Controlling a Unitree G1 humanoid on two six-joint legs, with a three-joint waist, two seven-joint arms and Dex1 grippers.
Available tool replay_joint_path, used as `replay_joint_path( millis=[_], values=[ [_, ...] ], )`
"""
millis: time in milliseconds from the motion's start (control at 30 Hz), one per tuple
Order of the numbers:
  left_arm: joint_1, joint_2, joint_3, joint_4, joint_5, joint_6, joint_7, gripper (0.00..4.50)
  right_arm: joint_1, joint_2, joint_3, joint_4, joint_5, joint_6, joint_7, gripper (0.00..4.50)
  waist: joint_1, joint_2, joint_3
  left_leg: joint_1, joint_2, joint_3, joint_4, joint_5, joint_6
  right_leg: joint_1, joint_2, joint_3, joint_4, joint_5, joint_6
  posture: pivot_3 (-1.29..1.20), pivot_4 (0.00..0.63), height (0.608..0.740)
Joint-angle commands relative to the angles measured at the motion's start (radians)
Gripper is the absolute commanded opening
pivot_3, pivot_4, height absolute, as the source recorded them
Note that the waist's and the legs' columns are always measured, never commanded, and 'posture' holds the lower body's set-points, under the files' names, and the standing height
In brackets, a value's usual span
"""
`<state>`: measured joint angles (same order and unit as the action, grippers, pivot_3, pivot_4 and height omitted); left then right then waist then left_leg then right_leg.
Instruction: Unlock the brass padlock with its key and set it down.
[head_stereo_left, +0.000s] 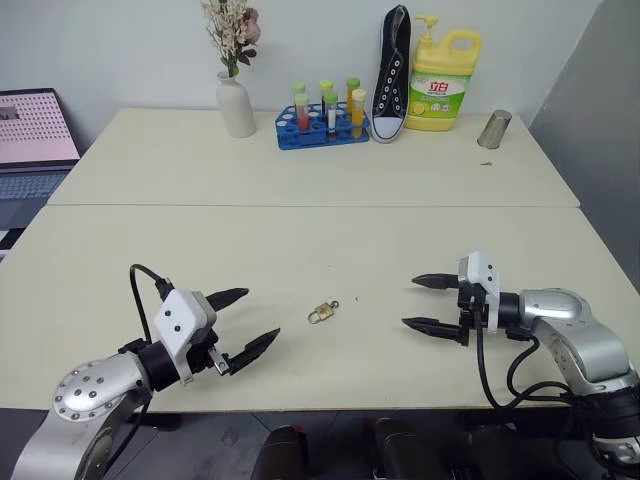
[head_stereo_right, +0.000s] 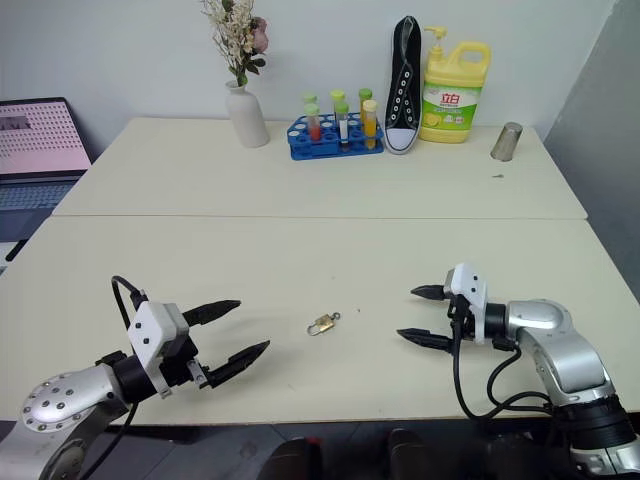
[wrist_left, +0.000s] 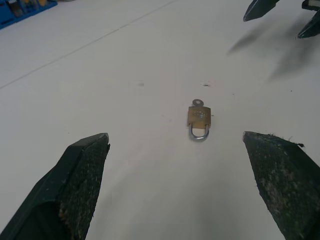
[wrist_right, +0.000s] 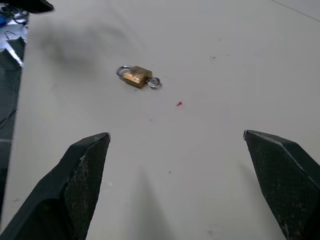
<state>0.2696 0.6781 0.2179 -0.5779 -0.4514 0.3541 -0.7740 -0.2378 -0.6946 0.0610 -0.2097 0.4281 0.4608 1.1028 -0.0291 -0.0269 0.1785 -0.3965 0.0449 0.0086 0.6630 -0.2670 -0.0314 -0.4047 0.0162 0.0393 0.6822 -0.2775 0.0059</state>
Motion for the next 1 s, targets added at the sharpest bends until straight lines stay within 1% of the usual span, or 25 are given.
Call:
replay_joint_path(
  millis=[33, 167, 233, 333, 500, 733, 967, 1000],
  values=[
    [-0.035, -0.008, -0.049, 0.013, 0.032, 0.007, 0.023, 4.50, 0.017, -0.040, -0.014, -0.093, 0.050, 0.060, 0.018, 4.48, 0.000, 0.000, 0.000, 0.000, 0.000, 0.000, 0.000, 0.000, 0.000, 0.000, 0.000, 0.000, 0.000, 0.000, 0.000, 0.00, 0.150, 0.740],
    [-0.184, -0.054, -0.200, 0.106, 0.111, 0.042, 0.066, 4.50, 0.038, -0.068, -0.004, -0.120, 0.023, 0.061, -0.001, 4.48, 0.006, 0.000, 0.000, 0.000, -0.001, -0.001, 0.000, 0.000, 0.000, 0.000, 0.000, -0.001, 0.000, -0.001, 0.001, 0.00, 0.150, 0.740],
    [-0.222, -0.067, -0.239, 0.133, 0.137, 0.032, 0.067, 4.50, 0.044, -0.072, -0.006, -0.121, 0.017, 0.059, -0.006, 4.48, 0.005, -0.001, -0.001, 0.000, -0.001, -0.001, 0.001, 0.000, 0.000, 0.000, 0.001, 0.000, 0.000, -0.001, 0.003, 0.00, 0.150, 0.740],
    [-0.301, -0.099, -0.311, 0.186, 0.179, 0.045, 0.080, 4.50, 0.055, -0.076, -0.007, -0.119, 0.004, 0.057, -0.023, 4.48, 0.003, -0.001, -0.001, 0.000, -0.001, 0.000, 0.001, 0.000, 0.001, 0.000, 0.000, 0.001, 0.000, 0.001, 0.000, 0.00, 0.150, 0.740],
    [-0.401, -0.141, -0.406, 0.275, 0.245, 0.063, 0.088, 4.50, 0.087, -0.088, -0.021, -0.131, -0.018, 0.044, -0.051, 4.48, 0.003, -0.001, -0.001, 0.000, -0.001, 0.000, 0.001, 0.000, 0.000, 0.000, 0.001, 0.001, 0.000, 0.001, 0.000, 0.00, 0.150, 0.740],
    [-0.445, -0.170, -0.448, 0.348, 0.298, 0.069, 0.102, 4.50, 0.126, -0.105, -0.040, -0.162, -0.008, 0.043, -0.063, 4.48, 0.002, -0.001, -0.001, 0.000, -0.001, 0.000, 0.001, 0.000, 0.001, 0.000, 0.001, 0.001, 0.000, 0.001, 0.001, 0.00, 0.150, 0.740],
    [-0.467, -0.171, -0.458, 0.366, 0.292, 0.121, 0.068, 4.50, 0.145, -0.111, -0.047, -0.192, 0.000, 0.056, -0.075, 4.48, 0.003, -0.001, -0.001, 0.000, -0.001, 0.000, 0.001, 0.000, 0.001, 0.000, 0.001, 0.001, 0.000, 0.000, 0.002, 0.00, 0.150, 0.740],
    [-0.467, -0.168, -0.460, 0.363, 0.289, 0.130, 0.060, 4.32, 0.144, -0.111, -0.048, -0.194, 0.001, 0.056, -0.077, 4.49, 0.003, -0.001, -0.001, 0.000, -0.001, 0.000, 0.001, 0.000, 0.001, 0.000, 0.001, 0.001, 0.000, 0.000, 0.002, 0.00, 0.150, 0.740]
  ],
)
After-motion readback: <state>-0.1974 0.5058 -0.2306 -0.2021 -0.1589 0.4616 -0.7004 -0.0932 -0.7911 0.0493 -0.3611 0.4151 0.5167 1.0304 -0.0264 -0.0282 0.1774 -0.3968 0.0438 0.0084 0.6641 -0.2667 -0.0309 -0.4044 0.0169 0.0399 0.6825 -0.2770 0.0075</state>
